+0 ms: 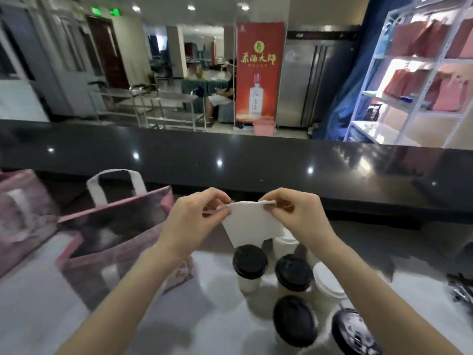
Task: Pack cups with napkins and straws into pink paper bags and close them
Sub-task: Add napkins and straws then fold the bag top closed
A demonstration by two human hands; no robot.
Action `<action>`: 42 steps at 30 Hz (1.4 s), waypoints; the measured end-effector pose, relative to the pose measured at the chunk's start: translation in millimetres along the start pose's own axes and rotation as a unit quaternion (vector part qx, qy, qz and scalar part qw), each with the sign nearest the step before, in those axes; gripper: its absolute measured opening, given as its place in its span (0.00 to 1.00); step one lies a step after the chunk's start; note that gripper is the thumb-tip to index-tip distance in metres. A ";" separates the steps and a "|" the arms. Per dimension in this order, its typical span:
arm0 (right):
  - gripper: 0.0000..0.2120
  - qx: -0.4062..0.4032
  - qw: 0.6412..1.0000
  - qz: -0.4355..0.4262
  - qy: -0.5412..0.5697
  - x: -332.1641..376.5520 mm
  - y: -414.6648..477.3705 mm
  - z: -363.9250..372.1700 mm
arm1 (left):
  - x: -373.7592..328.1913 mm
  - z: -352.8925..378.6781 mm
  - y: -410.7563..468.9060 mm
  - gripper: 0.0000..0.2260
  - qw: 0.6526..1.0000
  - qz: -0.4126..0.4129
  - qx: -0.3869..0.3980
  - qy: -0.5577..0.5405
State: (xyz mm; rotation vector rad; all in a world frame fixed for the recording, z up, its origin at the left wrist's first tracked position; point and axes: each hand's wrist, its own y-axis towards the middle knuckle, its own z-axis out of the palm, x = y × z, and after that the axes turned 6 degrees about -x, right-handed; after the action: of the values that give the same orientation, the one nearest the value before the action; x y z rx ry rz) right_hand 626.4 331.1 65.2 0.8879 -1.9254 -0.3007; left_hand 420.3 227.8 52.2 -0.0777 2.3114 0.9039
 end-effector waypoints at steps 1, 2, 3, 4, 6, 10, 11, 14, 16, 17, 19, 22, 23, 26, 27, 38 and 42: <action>0.09 0.005 1.000 -0.014 0.007 14.6 9.0 19.0 | 13.3 -24.8 -4.0 0.07 1.000 -0.014 -0.021 0.006; 0.09 0.010 0.999 -0.027 0.015 28.3 17.6 38.0 | 27.4 -48.7 -8.3 0.08 0.999 -0.026 -0.040 0.016; 0.09 0.014 0.999 -0.035 0.024 40.5 25.6 56.0 | 42.3 -70.6 -12.6 0.08 0.997 -0.036 -0.058 0.032; 0.09 0.017 0.999 -0.037 0.035 51.9 33.0 73.8 | 57.8 -91.2 -17.1 0.08 0.995 -0.043 -0.075 0.054; 0.08 0.024 0.998 -0.031 0.059 71.4 45.6 106.4 | 87.9 -127.0 -26.5 0.08 0.987 -0.056 -0.109 0.108; 0.09 0.025 0.996 -0.043 0.076 100.6 61.6 164.5 | 140.9 -172.3 -44.6 0.08 0.973 -0.095 -0.096 0.189; 0.09 0.028 0.996 -0.043 0.075 105.6 64.2 177.3 | 152.1 -178.0 -48.7 0.09 0.969 -0.108 -0.063 0.212; 0.08 0.048 0.996 -0.029 0.066 113.3 67.2 210.3 | 178.3 -187.0 -59.0 0.19 0.958 -0.131 0.051 0.248; 0.08 0.086 0.995 -0.023 0.053 114.5 65.4 226.8 | 189.7 -189.9 -64.1 0.32 0.959 -0.128 0.092 0.233; 0.08 0.115 0.992 -0.021 0.045 114.7 63.5 233.4 | 193.3 -190.9 -66.6 0.37 0.962 -0.126 0.102 0.219; 0.10 0.182 0.983 -0.017 0.015 113.9 59.8 243.9 | 199.0 -193.0 -70.9 0.45 0.968 -0.117 0.105 0.197; 0.10 0.264 0.963 -0.003 -0.061 110.3 58.7 257.9 | 204.6 -194.5 -75.9 0.50 0.970 -0.094 0.108 0.195; 0.09 0.279 0.956 0.001 -0.084 109.1 59.3 262.9 | 205.3 -194.0 -77.4 0.50 0.970 -0.087 0.110 0.198; 0.07 0.293 0.945 0.010 -0.148 104.1 62.7 279.7 | 204.2 -188.9 -80.4 0.51 0.973 -0.069 0.106 0.194; 0.09 0.295 0.939 0.012 -0.174 101.8 63.5 284.9 | 203.5 -187.2 -80.6 0.52 0.974 -0.066 0.103 0.189; 0.09 0.204 0.959 -0.054 -0.188 86.2 55.8 263.6 | 194.7 -183.4 -66.8 0.44 0.984 -0.067 0.020 0.164; 0.07 0.140 0.978 -0.065 -0.137 82.5 45.8 218.2 | 171.5 -172.5 -49.0 0.30 0.987 -0.059 -0.068 0.135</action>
State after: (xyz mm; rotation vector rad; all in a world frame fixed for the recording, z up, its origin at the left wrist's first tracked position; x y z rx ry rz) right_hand 398.1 272.6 33.8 1.2143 -2.2044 -0.2419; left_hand 203.7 111.8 17.7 -0.4147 2.4580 1.0425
